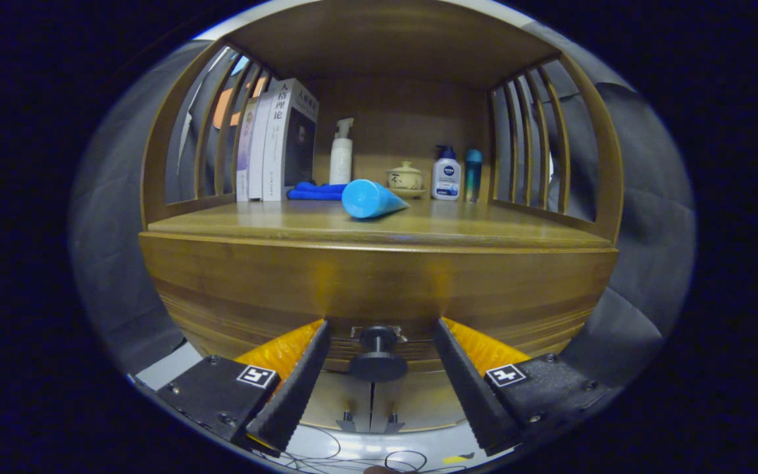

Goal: Pull open the drawer, take out the items inside it, and place them on the countertop above the cabinet.

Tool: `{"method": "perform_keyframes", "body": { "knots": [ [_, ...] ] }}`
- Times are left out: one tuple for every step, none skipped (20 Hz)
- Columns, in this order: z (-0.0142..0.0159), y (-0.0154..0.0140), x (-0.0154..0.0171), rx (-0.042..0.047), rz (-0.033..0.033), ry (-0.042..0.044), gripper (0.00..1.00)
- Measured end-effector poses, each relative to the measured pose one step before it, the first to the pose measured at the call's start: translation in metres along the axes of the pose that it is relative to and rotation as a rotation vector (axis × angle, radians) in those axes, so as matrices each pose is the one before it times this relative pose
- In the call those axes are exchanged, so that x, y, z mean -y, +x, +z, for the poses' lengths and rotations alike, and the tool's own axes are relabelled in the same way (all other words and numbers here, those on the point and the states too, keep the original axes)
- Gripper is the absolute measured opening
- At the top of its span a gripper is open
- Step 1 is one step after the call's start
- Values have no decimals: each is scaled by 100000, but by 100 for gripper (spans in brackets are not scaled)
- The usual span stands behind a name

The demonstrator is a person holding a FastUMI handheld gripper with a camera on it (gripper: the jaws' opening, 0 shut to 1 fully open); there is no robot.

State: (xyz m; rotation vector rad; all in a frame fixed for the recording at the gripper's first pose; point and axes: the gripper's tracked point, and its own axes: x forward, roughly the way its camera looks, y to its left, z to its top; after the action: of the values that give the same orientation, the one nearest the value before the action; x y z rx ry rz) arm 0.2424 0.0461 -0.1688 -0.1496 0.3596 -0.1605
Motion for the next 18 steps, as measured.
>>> {"method": "perform_keyframes", "body": {
  "knots": [
    [156, -408, -8, -416, 779, 583, 100],
    [605, -811, 88, 869, 657, 524, 100],
    [652, -774, -82, 1601, 1277, -84, 100],
    [737, -1149, -140, 2136, 1164, -763, 100],
    [760, -1126, -50, 2185, 1128, -1389, 100],
    [797, -1262, -97, 2226, 848, -1278, 100],
    [708, -1386, -231, 1702, 971, -677, 100],
    [677, -1308, -138, 1230, 1145, 263, 100],
    [571, -1285, -177, 746, 1395, 861, 100],
    [593, -1161, -91, 1119, 1587, 1307, 100],
    [466, -1141, 10, 845, 960, 1155, 100],
    [317, -1293, 175, 895, 360, 1391, 100],
    [227, -1123, 119, 547, 496, 1171, 100],
    [211, -707, 299, 587, 9, 898, 100],
    [113, -1177, 236, 576, -35, 480, 100],
    [77, -1420, 222, 921, -59, -86, 100],
    [143, -1242, 157, 1104, 369, -1358, 100],
    [-32, -1068, 517, 83, -1024, -1268, 100]
  ]
}}
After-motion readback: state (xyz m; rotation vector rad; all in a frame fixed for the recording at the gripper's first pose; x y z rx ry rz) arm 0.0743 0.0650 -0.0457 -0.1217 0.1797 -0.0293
